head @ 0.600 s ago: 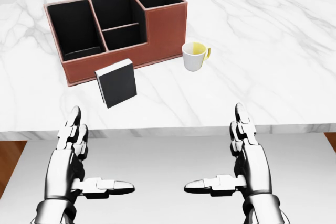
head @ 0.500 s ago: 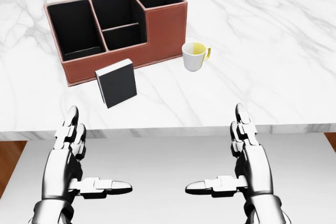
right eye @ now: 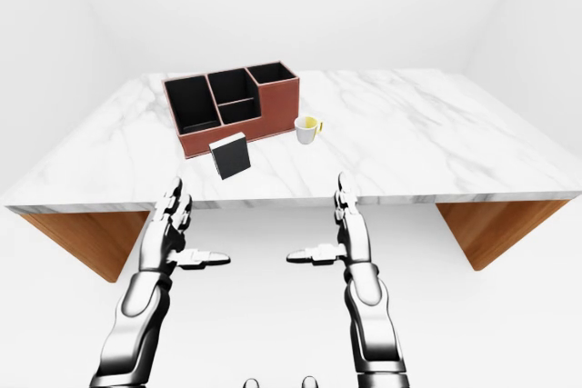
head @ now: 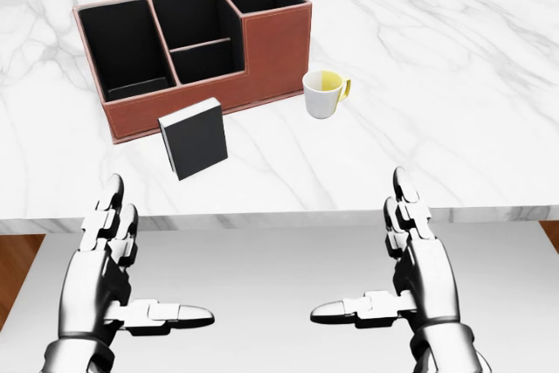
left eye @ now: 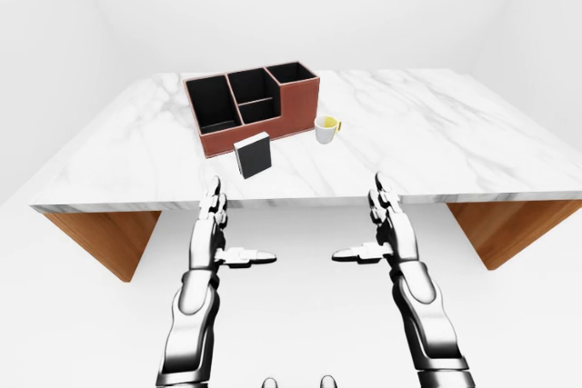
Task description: Pick up the book and place it in the front compartment of the caddy.
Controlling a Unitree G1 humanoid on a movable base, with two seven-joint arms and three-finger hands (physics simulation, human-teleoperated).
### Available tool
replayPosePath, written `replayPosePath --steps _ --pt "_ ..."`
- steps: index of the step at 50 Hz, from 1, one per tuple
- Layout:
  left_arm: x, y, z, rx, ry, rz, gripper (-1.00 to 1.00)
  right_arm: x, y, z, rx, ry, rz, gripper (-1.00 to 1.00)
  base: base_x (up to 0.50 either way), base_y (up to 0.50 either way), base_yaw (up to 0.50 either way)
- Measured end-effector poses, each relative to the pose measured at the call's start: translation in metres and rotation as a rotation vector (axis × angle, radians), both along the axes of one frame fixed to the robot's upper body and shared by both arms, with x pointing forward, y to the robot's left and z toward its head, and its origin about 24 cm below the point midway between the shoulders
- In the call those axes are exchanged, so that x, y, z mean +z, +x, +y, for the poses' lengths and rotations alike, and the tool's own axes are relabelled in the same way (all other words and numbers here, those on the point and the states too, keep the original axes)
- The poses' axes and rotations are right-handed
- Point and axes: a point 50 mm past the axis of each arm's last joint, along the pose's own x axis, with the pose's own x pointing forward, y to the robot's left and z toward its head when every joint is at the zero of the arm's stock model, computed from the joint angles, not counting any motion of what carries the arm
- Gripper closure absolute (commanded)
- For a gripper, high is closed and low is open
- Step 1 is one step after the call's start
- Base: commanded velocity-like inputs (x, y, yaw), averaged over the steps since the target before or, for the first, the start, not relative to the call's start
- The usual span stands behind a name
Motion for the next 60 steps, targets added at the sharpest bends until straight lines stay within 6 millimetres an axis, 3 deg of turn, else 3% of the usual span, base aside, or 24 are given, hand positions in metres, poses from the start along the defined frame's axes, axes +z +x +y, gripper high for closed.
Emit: replayPosePath --steps 10,23,34,51,60 --pt "0.019 -0.008 -0.002 -0.014 0.017 -0.028 -1.00 0.024 0.006 -0.001 0.010 -0.009 -0.054 -1.00 0.00 0.00 0.00" --pt "0.083 -0.024 0.001 -0.018 0.047 -0.308 -1.00 0.078 0.012 -0.001 0.040 -0.029 -0.279 -1.00 0.00 0.00 0.00" --pt "0.131 -0.043 0.012 0.014 0.073 -0.534 -1.00 0.111 0.012 -0.003 0.081 -0.025 -0.418 -1.00 0.00 0.00 0.00" --pt "0.144 -0.052 0.015 0.017 0.091 -0.600 -1.00 0.117 0.016 -0.009 0.117 0.029 -0.441 -1.00 0.00 0.00 0.36" --pt "0.147 -0.051 0.017 0.014 0.093 -0.616 -1.00 0.120 0.015 -0.009 0.123 0.049 -0.455 -1.00 0.00 0.00 0.00"
